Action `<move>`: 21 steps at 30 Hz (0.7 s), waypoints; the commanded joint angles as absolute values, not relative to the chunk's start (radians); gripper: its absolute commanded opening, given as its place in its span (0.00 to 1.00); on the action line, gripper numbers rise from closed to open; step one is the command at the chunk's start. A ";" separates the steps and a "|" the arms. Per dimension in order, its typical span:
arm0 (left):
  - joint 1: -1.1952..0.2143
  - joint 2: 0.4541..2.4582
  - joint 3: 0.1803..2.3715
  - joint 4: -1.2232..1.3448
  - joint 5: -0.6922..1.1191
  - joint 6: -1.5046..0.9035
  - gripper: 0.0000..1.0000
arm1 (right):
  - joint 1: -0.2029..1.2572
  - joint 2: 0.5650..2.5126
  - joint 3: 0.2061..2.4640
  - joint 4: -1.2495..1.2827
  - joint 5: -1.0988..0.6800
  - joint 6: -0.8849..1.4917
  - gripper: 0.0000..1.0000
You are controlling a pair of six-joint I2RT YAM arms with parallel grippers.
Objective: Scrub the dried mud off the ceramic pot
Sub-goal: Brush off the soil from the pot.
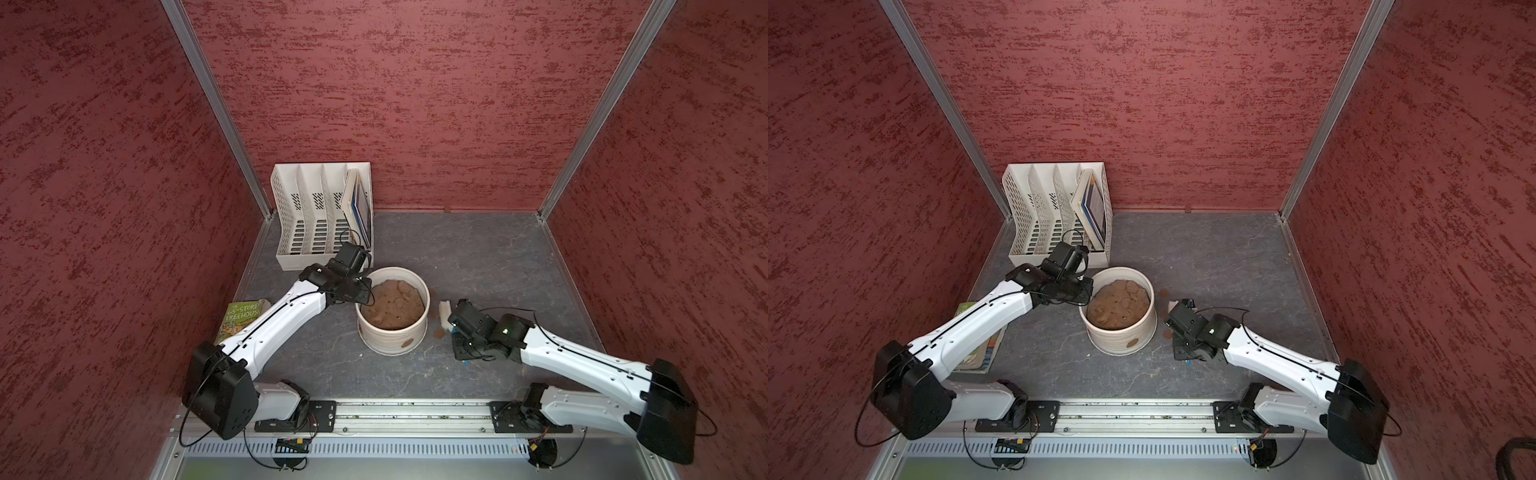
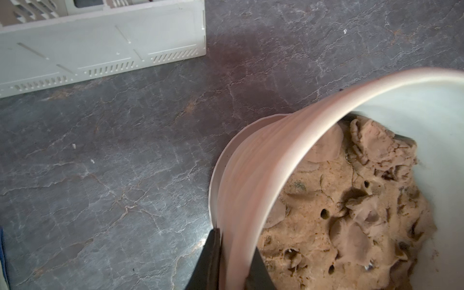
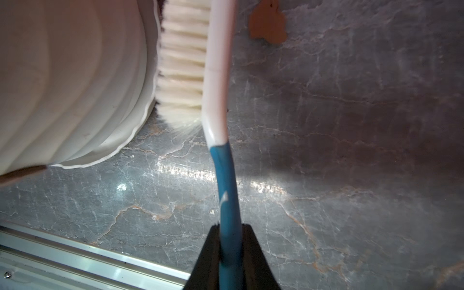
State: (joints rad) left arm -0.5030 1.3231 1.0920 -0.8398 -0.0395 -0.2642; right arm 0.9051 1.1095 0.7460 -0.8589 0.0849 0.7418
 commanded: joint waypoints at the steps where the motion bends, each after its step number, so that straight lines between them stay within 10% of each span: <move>1: -0.462 1.222 1.103 -0.904 -0.056 -0.358 0.00 | 0.894 1.054 0.783 -0.899 0.132 0.754 0.00; 8: -0.453 1.066 1.005 -0.928 0.008 -0.515 0.00 | 0.898 0.977 0.743 -0.845 0.083 0.781 0.00; 14: -0.467 1.025 0.953 -0.746 0.114 -0.565 0.51 | 0.930 0.974 0.741 -0.803 0.066 0.799 0.00; 21: -0.451 1.186 1.044 -0.694 0.077 -0.473 0.60 | 0.990 0.982 0.751 -0.801 0.090 0.834 0.00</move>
State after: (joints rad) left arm -0.4496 1.1431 0.9901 -0.8410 0.0238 -0.5133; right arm 0.9707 0.9840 0.7448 -0.8280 0.0757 0.8085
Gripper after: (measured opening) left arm 0.596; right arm 0.158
